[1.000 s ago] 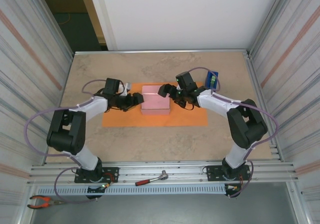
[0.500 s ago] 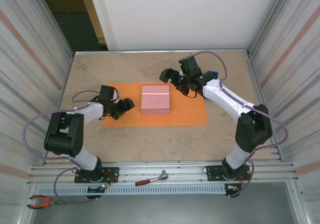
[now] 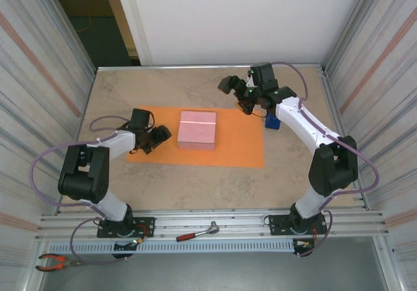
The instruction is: Wrap the gift box in paper
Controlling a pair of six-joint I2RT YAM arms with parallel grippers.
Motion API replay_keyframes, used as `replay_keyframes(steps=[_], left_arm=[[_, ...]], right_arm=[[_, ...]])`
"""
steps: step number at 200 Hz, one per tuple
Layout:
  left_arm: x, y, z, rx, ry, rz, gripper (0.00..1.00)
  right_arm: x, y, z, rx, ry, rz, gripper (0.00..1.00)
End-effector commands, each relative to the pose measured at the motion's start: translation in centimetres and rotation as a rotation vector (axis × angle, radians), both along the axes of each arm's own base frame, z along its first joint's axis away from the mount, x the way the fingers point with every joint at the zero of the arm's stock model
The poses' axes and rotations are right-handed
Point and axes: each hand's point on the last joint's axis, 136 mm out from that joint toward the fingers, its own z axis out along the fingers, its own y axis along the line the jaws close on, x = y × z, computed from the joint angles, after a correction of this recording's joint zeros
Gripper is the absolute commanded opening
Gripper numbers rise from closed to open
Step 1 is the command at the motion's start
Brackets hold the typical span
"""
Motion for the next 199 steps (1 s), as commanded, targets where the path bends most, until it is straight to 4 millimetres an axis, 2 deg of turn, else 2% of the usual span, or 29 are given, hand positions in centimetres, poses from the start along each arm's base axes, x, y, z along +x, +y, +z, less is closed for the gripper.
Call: replay_keyframes(steps=[1,16,45,70,104,120,136,147,172,184,199], left_arm=[[-2.7,3.6,-2.4,0.175,0.134,0.043,0.75],[-2.4,3.9,-1.8,0.177,0.125,0.035,0.75],[-1.6,3.7,0.4,0.174,0.053,0.015,0.76],[-0.7,2.7,1.9,0.165,0.016,-0.026,0.76],[0.5,0.3,2.9,0.154,-0.022,-0.087,0.76],[0.9,-1.0,3.5,0.147,-0.042,-0.122,0.77],[1.2,-2.3,4.1,0.138,-0.062,-0.156,0.77],[1.5,-3.0,4.7,0.130,-0.076,-0.173,0.77],[1.9,-4.2,6.2,0.110,-0.121,-0.203,0.77],[1.8,-4.7,6.7,0.098,-0.135,-0.216,0.78],[1.6,-4.9,7.3,0.081,-0.157,-0.224,0.78]], right_arm=[[0.0,1.2,5.3,0.117,-0.088,0.035,0.98],[0.0,1.4,6.3,0.140,-0.097,0.039,0.98],[-0.3,1.2,7.9,0.158,-0.115,0.043,0.98],[-0.7,0.6,8.8,0.158,-0.140,0.019,0.98],[-0.8,-0.1,10.7,0.195,-0.170,0.003,0.98],[-2.0,0.2,11.4,0.186,-0.201,0.029,0.98],[-4.2,1.4,12.2,0.169,-0.247,0.079,0.98],[-5.6,1.4,12.6,0.133,-0.268,0.091,0.98],[-7.3,0.6,11.9,0.090,-0.293,0.075,0.98],[-7.9,-0.1,10.5,0.057,-0.267,0.066,0.98],[-8.7,-1.3,7.5,0.007,-0.203,0.041,0.98]])
